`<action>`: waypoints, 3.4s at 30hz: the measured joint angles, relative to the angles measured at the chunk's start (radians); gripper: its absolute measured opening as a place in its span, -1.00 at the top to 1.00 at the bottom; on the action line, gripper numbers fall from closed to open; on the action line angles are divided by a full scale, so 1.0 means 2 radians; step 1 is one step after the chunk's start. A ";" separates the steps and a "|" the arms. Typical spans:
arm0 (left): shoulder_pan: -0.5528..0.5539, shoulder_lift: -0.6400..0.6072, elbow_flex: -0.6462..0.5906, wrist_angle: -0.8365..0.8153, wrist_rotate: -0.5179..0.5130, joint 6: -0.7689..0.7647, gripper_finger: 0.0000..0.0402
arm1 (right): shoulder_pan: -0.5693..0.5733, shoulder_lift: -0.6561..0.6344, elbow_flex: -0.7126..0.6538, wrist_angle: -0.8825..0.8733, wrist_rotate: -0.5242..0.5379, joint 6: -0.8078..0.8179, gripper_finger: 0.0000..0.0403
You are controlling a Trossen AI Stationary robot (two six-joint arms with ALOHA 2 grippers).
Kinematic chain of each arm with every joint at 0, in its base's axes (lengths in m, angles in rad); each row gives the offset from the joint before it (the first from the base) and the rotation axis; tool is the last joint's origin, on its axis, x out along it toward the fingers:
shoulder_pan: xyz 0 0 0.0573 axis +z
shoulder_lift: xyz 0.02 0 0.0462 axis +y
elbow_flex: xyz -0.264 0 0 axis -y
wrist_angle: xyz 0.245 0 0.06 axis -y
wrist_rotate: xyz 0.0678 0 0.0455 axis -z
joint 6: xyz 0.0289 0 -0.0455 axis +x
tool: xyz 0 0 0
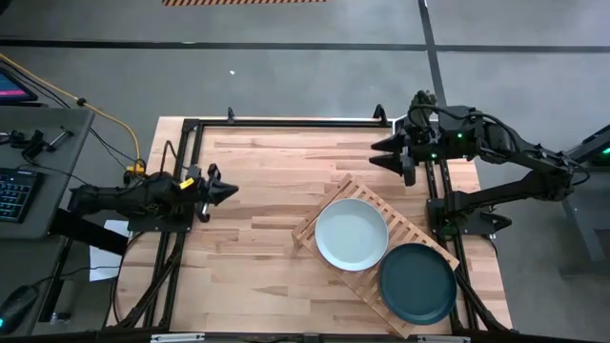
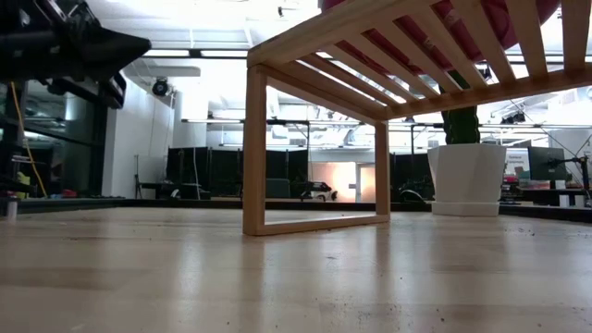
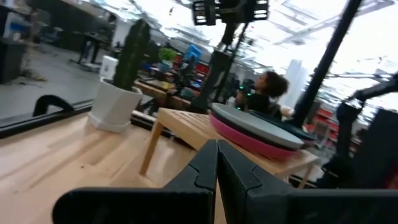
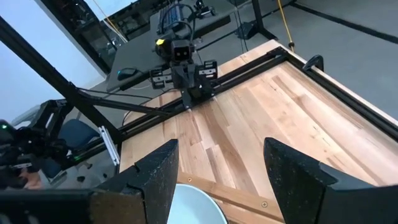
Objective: Place and stack plates onto a shelf
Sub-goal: Return to Home Position
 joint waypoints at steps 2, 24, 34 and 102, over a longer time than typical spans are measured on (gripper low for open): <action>0.000 -0.009 0.000 -0.009 0.006 0.008 1.00 | 0.000 0.000 0.000 0.000 -0.004 0.001 -0.08; 0.000 -0.018 0.000 -0.059 0.005 -0.006 1.00 | 0.000 -0.076 0.000 -0.065 0.007 -0.031 0.05; 0.000 -0.018 0.000 -0.059 0.005 -0.006 1.00 | 0.000 -0.204 -0.161 0.040 -0.006 -0.052 0.95; 0.000 -0.018 0.000 -0.058 0.005 -0.006 1.00 | 0.057 -0.498 -0.680 0.458 0.056 -0.046 1.00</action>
